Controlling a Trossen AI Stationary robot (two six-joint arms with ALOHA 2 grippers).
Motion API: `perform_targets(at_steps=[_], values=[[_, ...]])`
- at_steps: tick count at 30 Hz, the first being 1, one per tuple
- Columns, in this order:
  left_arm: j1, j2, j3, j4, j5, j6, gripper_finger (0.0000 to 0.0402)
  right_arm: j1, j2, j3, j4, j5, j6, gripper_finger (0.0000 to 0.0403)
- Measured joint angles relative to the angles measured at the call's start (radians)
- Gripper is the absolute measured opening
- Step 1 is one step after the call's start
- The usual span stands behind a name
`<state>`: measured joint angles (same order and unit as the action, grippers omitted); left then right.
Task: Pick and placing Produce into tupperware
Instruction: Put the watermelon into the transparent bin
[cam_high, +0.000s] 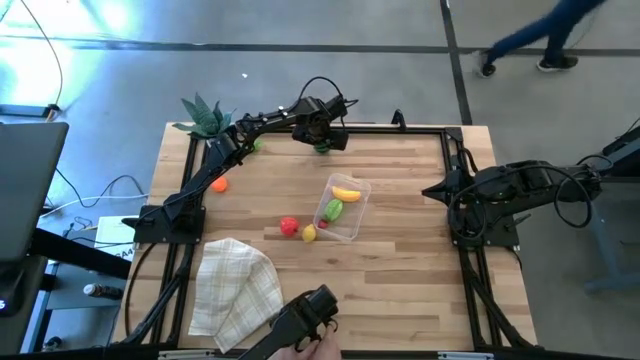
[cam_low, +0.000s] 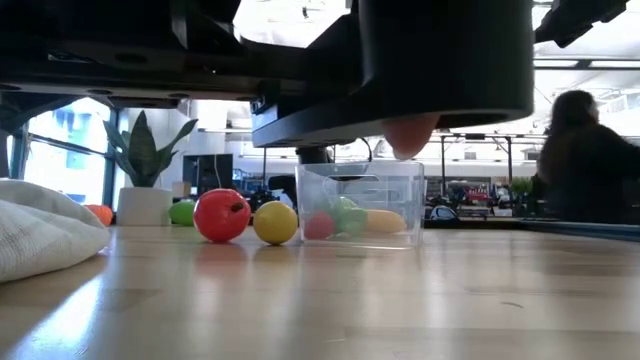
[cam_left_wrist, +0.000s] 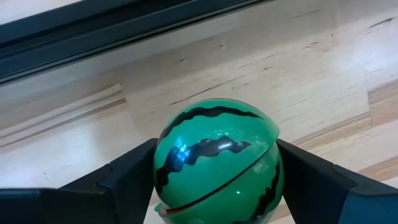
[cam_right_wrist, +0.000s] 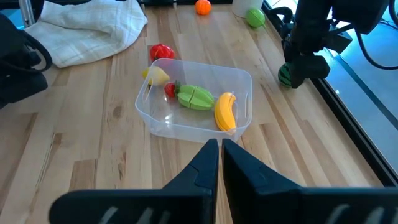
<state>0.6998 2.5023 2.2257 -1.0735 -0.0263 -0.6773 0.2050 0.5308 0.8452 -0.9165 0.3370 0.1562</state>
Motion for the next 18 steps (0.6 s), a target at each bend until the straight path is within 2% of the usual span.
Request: perform_targets(at_steps=[6, 18], values=[[0.000, 0.000, 0.000, 0.000, -0.009, 0.000, 0.0298, 0.000, 0.000, 0.000, 0.000, 0.000, 0.000, 0.0011], [-0.002, 0.000, 0.000, -0.004, -0.023, 0.000, 0.0285, 0.000, 0.000, 0.000, 0.000, 0.000, 0.000, 0.0011]])
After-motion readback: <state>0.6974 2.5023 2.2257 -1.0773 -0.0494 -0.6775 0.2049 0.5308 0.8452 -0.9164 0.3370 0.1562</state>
